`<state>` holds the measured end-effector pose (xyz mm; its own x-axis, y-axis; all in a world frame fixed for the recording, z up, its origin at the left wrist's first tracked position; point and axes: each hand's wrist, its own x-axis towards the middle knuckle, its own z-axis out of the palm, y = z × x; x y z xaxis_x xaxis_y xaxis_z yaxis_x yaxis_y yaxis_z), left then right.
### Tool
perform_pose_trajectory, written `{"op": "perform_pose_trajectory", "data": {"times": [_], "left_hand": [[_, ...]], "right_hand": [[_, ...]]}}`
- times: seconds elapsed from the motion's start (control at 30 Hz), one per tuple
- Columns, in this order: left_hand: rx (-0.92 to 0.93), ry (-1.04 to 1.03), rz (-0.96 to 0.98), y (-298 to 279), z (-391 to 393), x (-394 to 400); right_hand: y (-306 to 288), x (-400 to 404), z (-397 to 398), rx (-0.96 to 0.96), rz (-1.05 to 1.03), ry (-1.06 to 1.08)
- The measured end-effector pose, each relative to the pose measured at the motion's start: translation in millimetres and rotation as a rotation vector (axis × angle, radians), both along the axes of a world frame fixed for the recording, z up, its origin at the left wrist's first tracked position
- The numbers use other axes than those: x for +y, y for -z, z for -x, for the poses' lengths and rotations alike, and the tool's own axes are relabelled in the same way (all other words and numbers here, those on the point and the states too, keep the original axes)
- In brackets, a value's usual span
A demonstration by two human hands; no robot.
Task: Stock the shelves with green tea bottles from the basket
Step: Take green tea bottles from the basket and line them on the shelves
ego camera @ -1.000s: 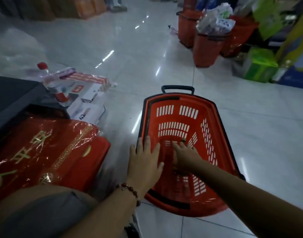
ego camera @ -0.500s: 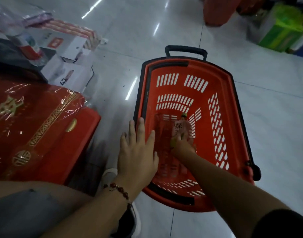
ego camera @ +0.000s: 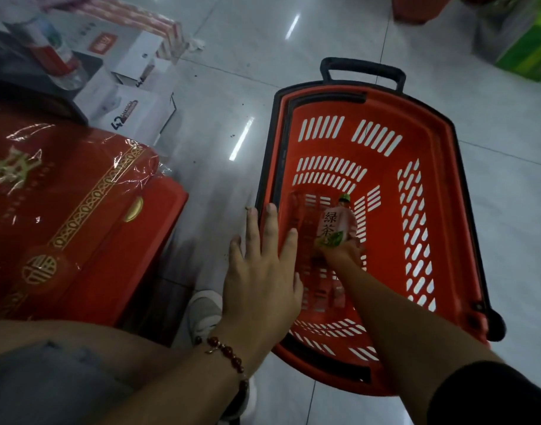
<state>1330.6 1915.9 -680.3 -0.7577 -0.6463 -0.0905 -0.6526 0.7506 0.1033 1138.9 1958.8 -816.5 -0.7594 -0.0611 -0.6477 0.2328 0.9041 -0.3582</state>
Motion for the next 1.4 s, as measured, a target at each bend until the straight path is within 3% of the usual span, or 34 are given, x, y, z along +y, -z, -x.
{"op": "perform_pose_trajectory", "data": {"times": [0.2,0.37,0.6,0.77,1.03,1.27,1.4], "left_hand": [[-0.005,0.0,-0.003,2,-1,-1],[-0.028,0.013,-0.023,-4,-1,-2],[-0.058,0.017,-0.083,-20,-1,0],[-0.008,0.02,-0.206,-34,-9,-1],[0.457,-0.169,-0.747,-75,-33,5],[0.904,-0.333,-1.192,-132,-65,7],[0.988,-0.283,-1.154,-165,-98,7]], "right_hand": [[42,10,11,-0.327,0.33,0.324],[-40,-2,-15,-0.481,0.373,0.34],[-98,7,-23,-0.678,0.483,0.64],[-144,29,-33,-0.785,0.563,0.72],[-225,62,-56,-0.854,0.818,0.458],[-289,70,-92,-0.686,0.917,-0.053],[-327,61,-126,-0.561,0.918,-0.443]]}}
